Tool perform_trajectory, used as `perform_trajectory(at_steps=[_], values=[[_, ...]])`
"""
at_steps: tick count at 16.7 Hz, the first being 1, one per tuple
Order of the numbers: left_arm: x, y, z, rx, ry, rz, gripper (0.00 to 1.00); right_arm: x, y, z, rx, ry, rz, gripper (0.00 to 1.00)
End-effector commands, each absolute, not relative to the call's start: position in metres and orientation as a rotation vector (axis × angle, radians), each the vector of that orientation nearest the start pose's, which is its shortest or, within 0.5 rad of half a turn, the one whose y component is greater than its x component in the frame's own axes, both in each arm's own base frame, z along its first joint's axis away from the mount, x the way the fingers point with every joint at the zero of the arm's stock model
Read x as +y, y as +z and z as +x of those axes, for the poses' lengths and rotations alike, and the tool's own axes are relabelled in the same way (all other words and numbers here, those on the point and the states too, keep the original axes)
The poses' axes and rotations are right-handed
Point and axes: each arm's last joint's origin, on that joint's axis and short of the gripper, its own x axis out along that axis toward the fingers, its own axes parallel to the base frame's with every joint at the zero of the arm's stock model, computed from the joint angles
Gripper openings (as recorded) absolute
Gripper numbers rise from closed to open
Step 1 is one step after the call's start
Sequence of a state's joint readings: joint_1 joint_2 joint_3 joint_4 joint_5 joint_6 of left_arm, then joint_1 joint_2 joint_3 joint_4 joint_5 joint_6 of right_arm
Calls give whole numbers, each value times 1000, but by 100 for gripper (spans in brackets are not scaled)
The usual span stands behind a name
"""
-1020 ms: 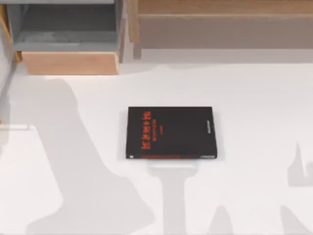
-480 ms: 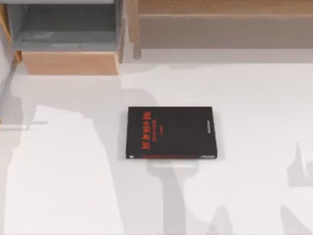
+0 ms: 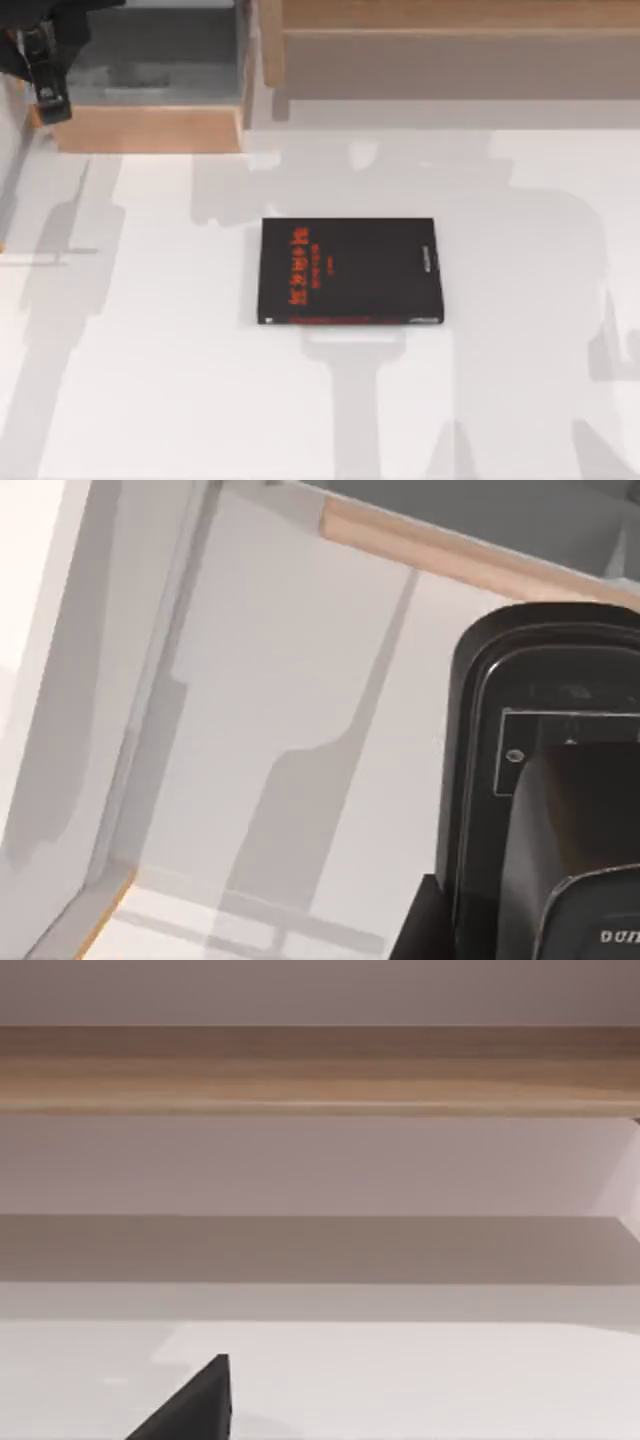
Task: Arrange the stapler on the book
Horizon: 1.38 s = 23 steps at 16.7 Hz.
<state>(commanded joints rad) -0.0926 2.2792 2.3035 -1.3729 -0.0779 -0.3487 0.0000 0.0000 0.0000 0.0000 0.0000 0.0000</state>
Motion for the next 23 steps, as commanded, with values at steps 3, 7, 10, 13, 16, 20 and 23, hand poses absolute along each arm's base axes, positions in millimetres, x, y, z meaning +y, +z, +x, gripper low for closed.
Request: perform_trajectory(at_steps=[3, 7, 10, 13, 16, 20, 23], values=[[-106, 260, 450, 1354, 169, -147, 0, -1, 160, 106, 0, 0, 0, 100], [-196, 236, 422, 1400, 87, -85, 0, -1, 160, 106, 0, 0, 0, 100], [-249, 215, 397, 1432, 41, -40, 0, -1, 160, 106, 0, 0, 0, 100], [-285, 197, 375, 1456, 12, -5, 0, -1, 160, 106, 0, 0, 0, 100], [-303, 186, 363, 1469, 0, 14, 0, -1, 160, 106, 0, 0, 0, 100], [-304, 185, 362, 1470, -2, 16, 0, -1, 160, 106, 0, 0, 0, 100], [-303, 186, 363, 1468, -1, 13, 0, -1, 160, 106, 0, 0, 0, 100]])
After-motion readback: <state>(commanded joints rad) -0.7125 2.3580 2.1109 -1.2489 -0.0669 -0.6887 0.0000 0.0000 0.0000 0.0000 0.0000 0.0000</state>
